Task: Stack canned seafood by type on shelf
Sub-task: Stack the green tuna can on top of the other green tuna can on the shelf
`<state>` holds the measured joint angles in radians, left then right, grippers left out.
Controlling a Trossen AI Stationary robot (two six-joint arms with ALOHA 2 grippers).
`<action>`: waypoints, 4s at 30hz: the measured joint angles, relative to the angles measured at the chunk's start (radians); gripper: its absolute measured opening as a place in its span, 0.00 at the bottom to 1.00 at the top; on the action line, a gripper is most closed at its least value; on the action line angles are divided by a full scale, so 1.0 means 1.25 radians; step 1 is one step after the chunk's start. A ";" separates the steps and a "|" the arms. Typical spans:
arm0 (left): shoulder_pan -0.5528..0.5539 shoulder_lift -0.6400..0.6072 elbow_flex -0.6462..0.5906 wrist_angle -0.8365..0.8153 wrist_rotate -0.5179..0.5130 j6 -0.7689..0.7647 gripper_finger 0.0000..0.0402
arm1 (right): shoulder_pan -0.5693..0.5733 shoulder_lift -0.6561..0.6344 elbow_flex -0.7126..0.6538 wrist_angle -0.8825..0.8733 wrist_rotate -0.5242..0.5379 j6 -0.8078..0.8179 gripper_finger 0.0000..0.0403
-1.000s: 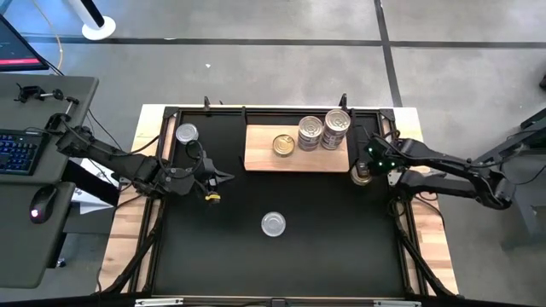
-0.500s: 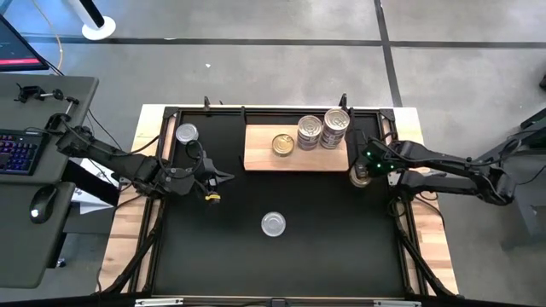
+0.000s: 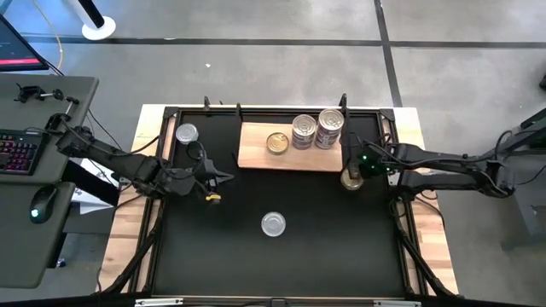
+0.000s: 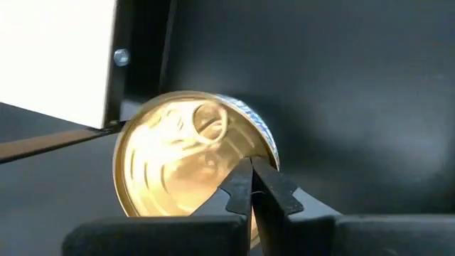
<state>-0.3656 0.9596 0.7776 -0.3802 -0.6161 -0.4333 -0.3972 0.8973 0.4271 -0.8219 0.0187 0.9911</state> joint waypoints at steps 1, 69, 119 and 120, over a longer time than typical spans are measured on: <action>0.001 0.000 0.000 -0.002 0.000 0.000 0.00 | 0.011 0.008 0.000 0.018 -0.002 0.006 0.00; 0.012 0.118 0.000 0.119 0.160 -0.063 0.00 | 0.792 0.101 0.025 0.165 -0.117 0.788 0.00; -0.005 0.553 0.037 0.071 0.074 0.051 0.00 | 0.703 0.588 0.365 0.631 0.059 0.168 0.00; -0.001 0.532 0.035 0.040 0.066 0.056 0.00 | 0.696 0.588 0.372 0.630 0.072 0.147 0.00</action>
<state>-0.3664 1.6251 0.8214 -0.3302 -0.5337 -0.3632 0.4724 1.6318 0.8917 -0.0345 0.1084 1.1748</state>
